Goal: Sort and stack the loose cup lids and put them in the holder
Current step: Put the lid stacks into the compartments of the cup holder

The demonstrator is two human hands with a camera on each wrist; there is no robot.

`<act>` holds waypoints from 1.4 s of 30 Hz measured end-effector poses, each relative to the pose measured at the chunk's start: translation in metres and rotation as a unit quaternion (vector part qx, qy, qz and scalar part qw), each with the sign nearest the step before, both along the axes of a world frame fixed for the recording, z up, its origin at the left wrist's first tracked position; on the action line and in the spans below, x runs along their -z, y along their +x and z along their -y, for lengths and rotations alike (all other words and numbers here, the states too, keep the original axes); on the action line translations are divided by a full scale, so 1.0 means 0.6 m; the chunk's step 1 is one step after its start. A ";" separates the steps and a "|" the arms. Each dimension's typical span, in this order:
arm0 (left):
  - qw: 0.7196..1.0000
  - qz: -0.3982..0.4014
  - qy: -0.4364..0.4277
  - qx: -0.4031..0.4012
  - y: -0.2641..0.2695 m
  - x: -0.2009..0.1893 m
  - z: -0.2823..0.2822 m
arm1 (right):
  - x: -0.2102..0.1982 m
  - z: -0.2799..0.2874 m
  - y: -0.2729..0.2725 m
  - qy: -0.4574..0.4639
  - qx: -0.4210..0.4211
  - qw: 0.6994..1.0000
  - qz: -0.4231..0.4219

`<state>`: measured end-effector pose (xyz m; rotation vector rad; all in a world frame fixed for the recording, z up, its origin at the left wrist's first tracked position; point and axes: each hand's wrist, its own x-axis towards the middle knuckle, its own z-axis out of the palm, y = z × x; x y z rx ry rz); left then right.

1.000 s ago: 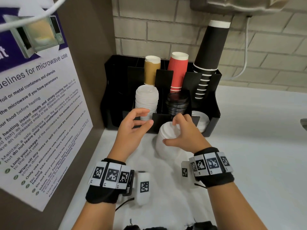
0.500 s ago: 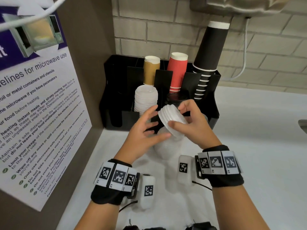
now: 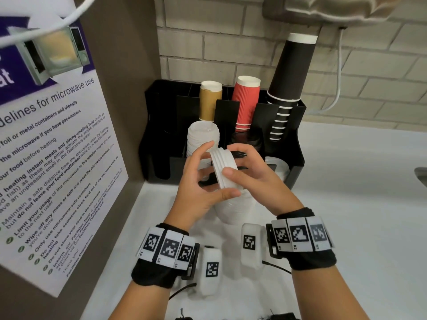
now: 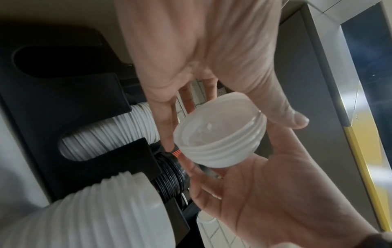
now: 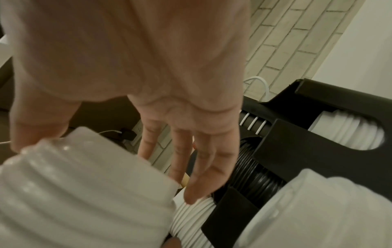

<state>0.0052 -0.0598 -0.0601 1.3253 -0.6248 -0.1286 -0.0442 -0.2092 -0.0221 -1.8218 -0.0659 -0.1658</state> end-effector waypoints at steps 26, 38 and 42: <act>1.000 0.000 0.025 -0.002 0.003 -0.001 -0.009 | -0.016 0.023 0.008 -0.009 0.037 0.997 0.064; 0.986 0.030 0.055 -0.153 0.039 0.008 -0.032 | -0.022 0.240 0.097 -0.351 0.229 0.908 -0.022; 0.987 0.030 0.056 -0.150 0.035 0.007 -0.029 | -0.008 0.241 0.105 -0.481 0.180 0.854 -0.082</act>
